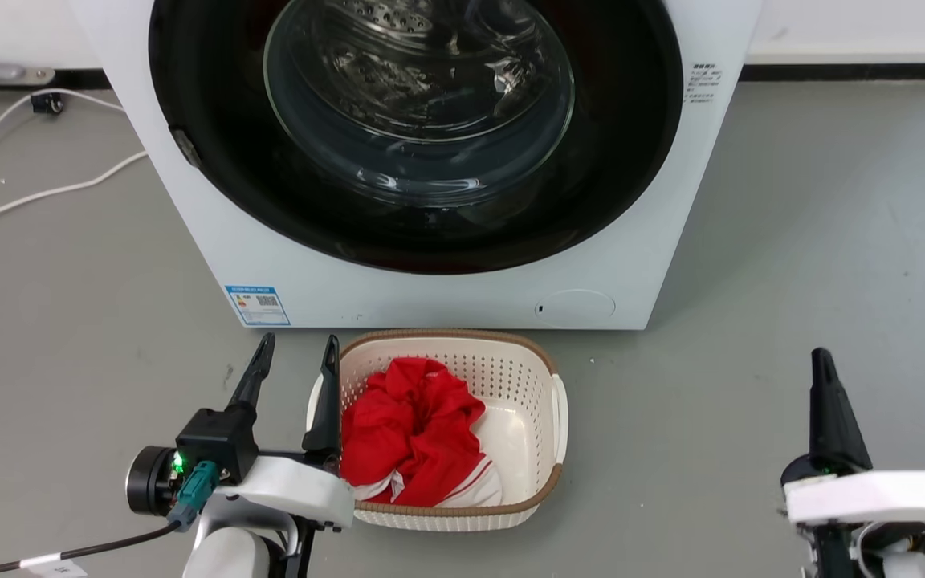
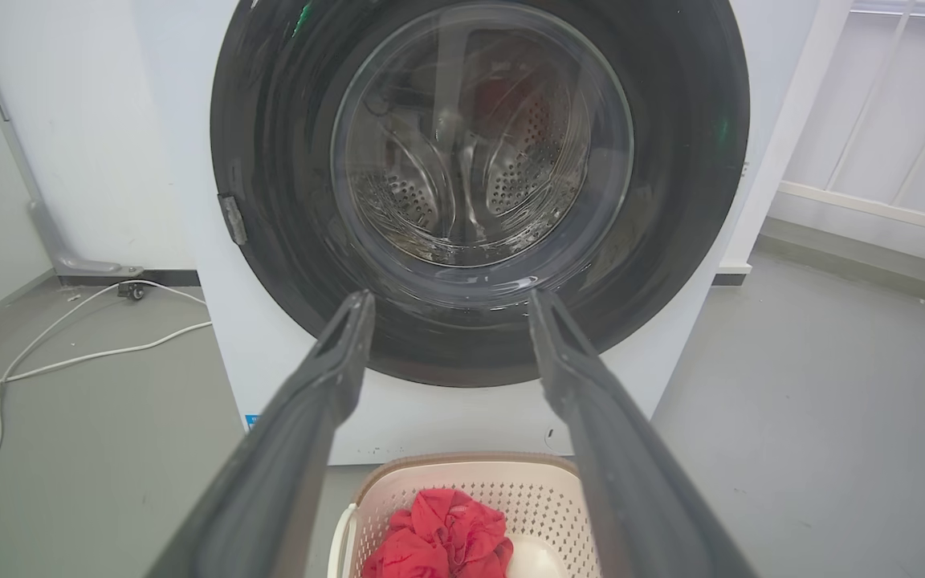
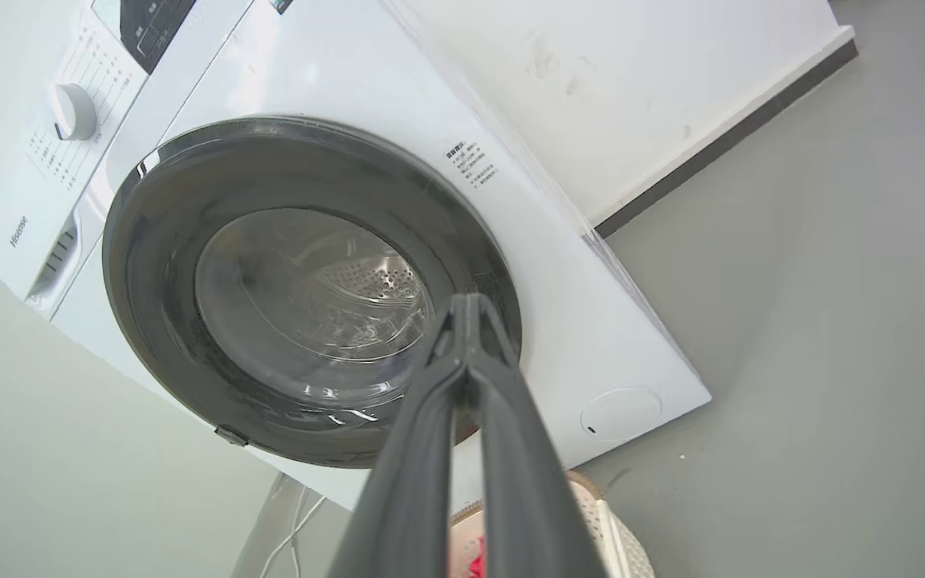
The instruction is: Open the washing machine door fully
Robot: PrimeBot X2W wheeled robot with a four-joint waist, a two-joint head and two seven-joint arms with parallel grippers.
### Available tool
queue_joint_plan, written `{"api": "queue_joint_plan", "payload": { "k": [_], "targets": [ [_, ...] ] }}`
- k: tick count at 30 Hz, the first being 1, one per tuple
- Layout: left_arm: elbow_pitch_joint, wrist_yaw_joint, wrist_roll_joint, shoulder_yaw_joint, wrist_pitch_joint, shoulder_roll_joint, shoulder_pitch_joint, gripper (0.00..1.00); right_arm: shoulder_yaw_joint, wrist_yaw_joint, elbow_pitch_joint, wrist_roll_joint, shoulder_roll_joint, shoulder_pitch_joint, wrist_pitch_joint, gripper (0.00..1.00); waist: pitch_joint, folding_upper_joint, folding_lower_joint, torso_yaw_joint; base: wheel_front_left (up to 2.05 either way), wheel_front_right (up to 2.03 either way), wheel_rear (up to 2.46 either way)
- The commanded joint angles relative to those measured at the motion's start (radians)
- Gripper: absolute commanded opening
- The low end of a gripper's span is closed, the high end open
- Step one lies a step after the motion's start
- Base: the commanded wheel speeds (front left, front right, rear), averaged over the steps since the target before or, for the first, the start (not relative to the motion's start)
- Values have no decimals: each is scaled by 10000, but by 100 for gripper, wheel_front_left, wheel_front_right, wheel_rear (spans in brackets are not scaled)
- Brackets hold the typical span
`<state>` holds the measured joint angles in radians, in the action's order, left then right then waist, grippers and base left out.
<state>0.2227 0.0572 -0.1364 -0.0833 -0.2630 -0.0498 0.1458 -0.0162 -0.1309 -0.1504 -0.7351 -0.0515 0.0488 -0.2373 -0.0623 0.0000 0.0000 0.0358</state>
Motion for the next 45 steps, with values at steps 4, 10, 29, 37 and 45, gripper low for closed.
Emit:
{"api": "queue_joint_plan", "payload": {
  "k": [4,10,29,37,45],
  "targets": [
    [-181,-58,-60,12,-26,-9,254,100,-207,3,-236,-2270,23,646,-29,0,-402,0,0,60,0,0,0],
    [-432,-149,-57,57,-26,-9,483,100,-1070,2,-505,-5984,17,1977,548,0,-1042,0,0,36,0,0,0],
    [-813,-157,-194,0,-26,-9,1445,100,-1350,2,-3524,-9389,-2369,7839,3543,0,-2621,0,0,141,0,0,0],
    [-1021,-158,-171,-185,-26,-8,1794,100,309,2,-5319,-8407,-2999,10181,4921,0,-3206,0,0,373,0,0,0],
    [-1013,-88,-212,-374,-26,-11,2138,100,1240,2,-6684,-7694,-2782,11851,5675,0,-3581,0,0,692,0,0,0]
  ]
}}
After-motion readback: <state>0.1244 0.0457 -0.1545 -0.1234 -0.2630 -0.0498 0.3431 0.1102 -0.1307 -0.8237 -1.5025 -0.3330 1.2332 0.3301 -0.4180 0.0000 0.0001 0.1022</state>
